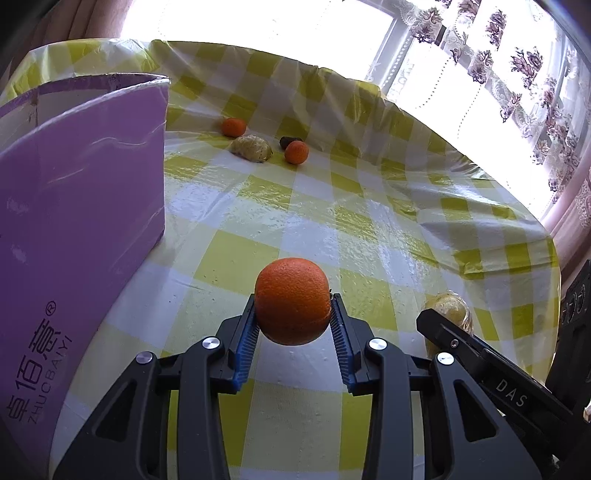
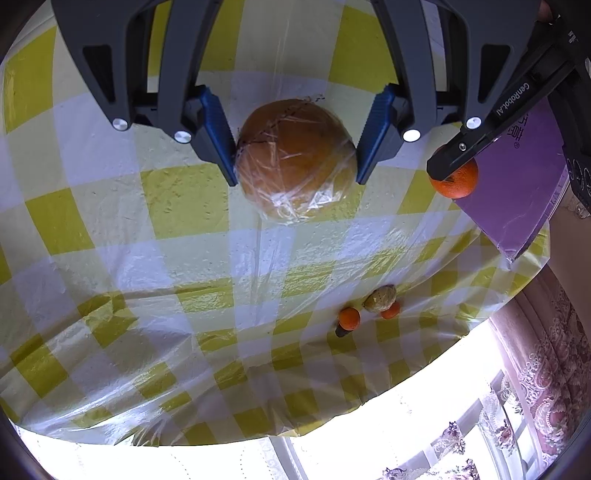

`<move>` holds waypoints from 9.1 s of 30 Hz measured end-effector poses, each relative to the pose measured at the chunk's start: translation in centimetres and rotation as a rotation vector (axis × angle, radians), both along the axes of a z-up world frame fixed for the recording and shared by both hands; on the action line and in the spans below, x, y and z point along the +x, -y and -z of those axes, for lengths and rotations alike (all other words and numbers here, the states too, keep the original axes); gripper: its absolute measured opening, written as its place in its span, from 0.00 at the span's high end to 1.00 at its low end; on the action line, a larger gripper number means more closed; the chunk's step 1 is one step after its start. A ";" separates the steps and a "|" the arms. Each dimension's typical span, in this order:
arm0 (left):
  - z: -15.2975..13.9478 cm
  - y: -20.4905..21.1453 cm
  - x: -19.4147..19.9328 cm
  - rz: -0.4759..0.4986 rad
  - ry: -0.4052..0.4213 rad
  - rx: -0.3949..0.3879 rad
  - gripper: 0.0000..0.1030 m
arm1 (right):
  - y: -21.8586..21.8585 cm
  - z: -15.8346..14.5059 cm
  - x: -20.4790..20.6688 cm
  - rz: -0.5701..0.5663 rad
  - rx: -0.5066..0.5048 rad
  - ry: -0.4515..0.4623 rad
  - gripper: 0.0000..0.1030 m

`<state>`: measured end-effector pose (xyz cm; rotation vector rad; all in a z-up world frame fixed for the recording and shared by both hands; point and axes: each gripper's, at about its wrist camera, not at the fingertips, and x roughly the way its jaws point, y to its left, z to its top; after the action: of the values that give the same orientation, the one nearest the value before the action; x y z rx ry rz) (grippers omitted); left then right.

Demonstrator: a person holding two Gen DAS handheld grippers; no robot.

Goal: Organize fruits
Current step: 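Carry the wrapped fruit and the orange over the white box, then open both grippers to drop the fruits into the box, then move both open grippers back over the remaining fruits on the table, then grasp an orange with the right gripper while the left gripper grasps the wrapped pale fruit, then carry the orange and the wrapped pale fruit over the white box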

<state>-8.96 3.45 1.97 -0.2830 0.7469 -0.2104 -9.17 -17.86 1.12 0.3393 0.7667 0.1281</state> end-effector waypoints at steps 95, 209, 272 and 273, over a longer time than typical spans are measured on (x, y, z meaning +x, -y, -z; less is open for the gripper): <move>-8.8 -26.8 -12.2 -0.629 -0.030 0.506 0.16 | -37.3 -9.5 -2.5 -0.738 -0.540 0.079 0.19; 0.7 1.9 29.7 -0.267 -0.179 0.288 0.42 | 6.3 0.7 21.0 -0.020 0.101 -0.043 0.68; 0.7 0.8 0.4 0.003 -0.066 0.064 0.42 | -0.5 0.5 2.8 0.005 0.010 -0.024 0.68; 0.7 0.8 0.1 0.005 -0.063 0.067 0.42 | -0.7 0.5 2.6 -0.002 0.005 -0.026 0.68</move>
<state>-8.83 2.66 1.29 -0.2252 0.8159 -0.1819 -6.60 -17.12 0.63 0.3455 0.7926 0.1276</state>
